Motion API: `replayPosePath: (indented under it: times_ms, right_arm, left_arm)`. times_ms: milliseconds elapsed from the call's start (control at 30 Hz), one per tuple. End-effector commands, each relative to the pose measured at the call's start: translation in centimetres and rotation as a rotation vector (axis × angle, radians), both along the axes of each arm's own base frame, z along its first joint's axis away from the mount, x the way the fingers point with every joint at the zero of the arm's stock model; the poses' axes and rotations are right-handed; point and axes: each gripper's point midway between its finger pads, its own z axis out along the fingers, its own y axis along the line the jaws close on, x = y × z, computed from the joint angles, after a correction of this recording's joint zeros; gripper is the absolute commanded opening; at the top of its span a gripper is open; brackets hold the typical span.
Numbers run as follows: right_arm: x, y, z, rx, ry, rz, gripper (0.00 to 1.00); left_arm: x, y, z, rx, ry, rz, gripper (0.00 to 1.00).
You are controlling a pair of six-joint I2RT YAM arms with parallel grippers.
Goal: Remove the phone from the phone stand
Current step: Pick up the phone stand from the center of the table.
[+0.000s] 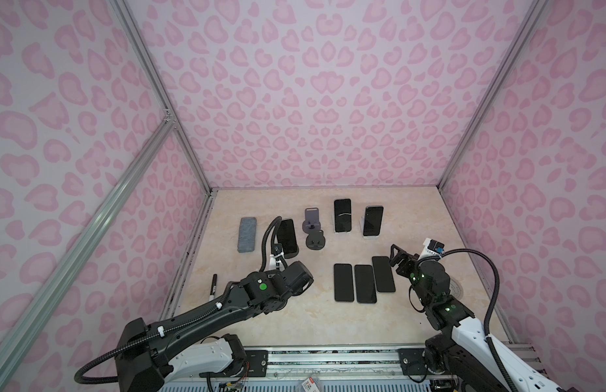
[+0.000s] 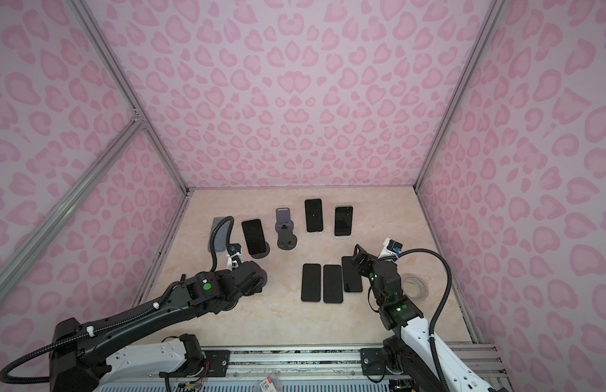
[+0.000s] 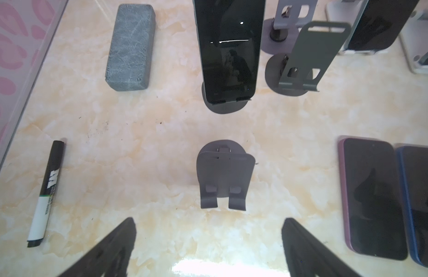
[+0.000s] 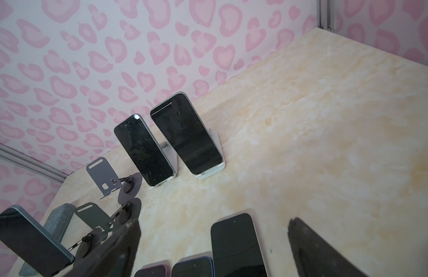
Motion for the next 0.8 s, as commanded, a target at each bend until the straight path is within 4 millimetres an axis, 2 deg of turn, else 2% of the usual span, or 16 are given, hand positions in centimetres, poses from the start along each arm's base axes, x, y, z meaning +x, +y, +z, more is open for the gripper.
replayPosePath:
  times_ms: [0,167,267,367,567,767]
  right_arm:
    - [0.2,0.1,0.0,0.001,-0.009,-0.001,0.98]
    - [0.2,0.0,-0.1,-0.003,-0.006,-0.004,0.98]
    - [0.2,0.0,-0.1,-0.002,-0.006,-0.004,0.98]
    - [0.3,0.1,-0.3,-0.004,0.000,-0.001,0.98]
    - [0.4,0.2,-0.3,-0.003,0.000,0.002,0.98]
    - [0.5,0.3,-0.5,-0.007,0.009,0.002,0.98]
  left_arm:
    - [0.7,-1.3,-1.3,-0.027,0.033,-0.028,0.97]
    - [1.5,-2.6,-2.2,-0.082,0.055,-0.053,0.97]
    - [1.8,-2.1,-3.3,-0.084,0.078,-0.033,0.97]
    - [1.9,-1.4,-5.2,-0.090,0.128,-0.005,0.97]
    - [3.1,-1.3,-6.3,-0.061,0.114,-0.005,0.99]
    - [4.1,-1.4,-7.5,-0.036,0.124,-0.001,0.81]
